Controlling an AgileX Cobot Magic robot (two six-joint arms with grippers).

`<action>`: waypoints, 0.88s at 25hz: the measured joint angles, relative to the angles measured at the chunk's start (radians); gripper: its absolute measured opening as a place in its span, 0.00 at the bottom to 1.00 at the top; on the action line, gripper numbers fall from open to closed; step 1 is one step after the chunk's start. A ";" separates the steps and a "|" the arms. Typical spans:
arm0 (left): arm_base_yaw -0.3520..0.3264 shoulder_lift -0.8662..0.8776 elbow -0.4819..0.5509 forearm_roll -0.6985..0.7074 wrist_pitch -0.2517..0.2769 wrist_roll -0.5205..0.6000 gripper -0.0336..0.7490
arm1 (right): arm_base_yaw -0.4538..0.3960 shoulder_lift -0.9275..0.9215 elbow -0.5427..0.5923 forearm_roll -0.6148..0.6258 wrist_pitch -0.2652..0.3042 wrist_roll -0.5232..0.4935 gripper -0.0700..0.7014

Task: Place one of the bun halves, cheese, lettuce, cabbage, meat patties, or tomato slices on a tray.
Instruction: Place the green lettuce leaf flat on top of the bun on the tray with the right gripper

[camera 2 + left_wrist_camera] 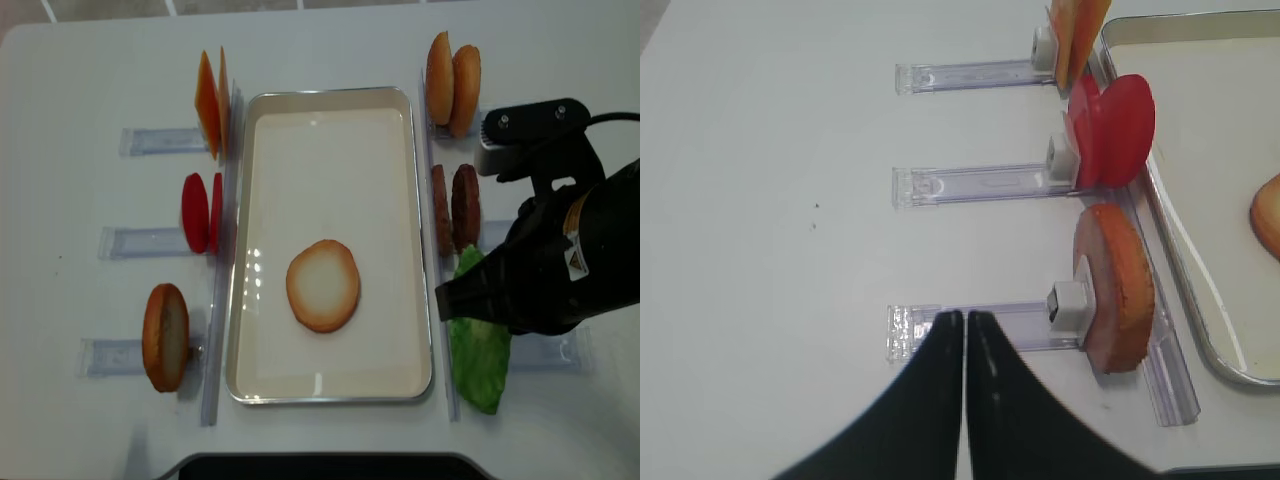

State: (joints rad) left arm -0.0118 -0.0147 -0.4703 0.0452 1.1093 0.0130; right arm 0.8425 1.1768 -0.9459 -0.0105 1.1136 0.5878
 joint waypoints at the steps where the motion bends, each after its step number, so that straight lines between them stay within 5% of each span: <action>1: 0.000 0.000 0.000 0.000 0.000 0.000 0.03 | 0.007 -0.003 -0.023 -0.005 0.019 0.001 0.12; 11: 0.000 0.000 0.000 0.000 0.000 0.000 0.03 | 0.025 -0.003 -0.062 -0.017 0.028 0.009 0.12; 13: 0.000 0.000 0.000 0.000 0.000 0.000 0.03 | 0.025 -0.003 -0.061 0.011 -0.030 -0.010 0.12; 18: 0.000 0.000 0.000 0.000 0.000 0.000 0.03 | 0.025 0.009 -0.036 0.247 -0.300 -0.183 0.11; 22: 0.000 0.000 0.000 0.000 0.000 0.001 0.03 | 0.025 0.064 -0.032 0.338 -0.385 -0.276 0.11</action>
State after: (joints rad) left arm -0.0118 -0.0147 -0.4703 0.0452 1.1093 0.0138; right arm 0.8673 1.2412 -0.9783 0.3274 0.7283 0.3118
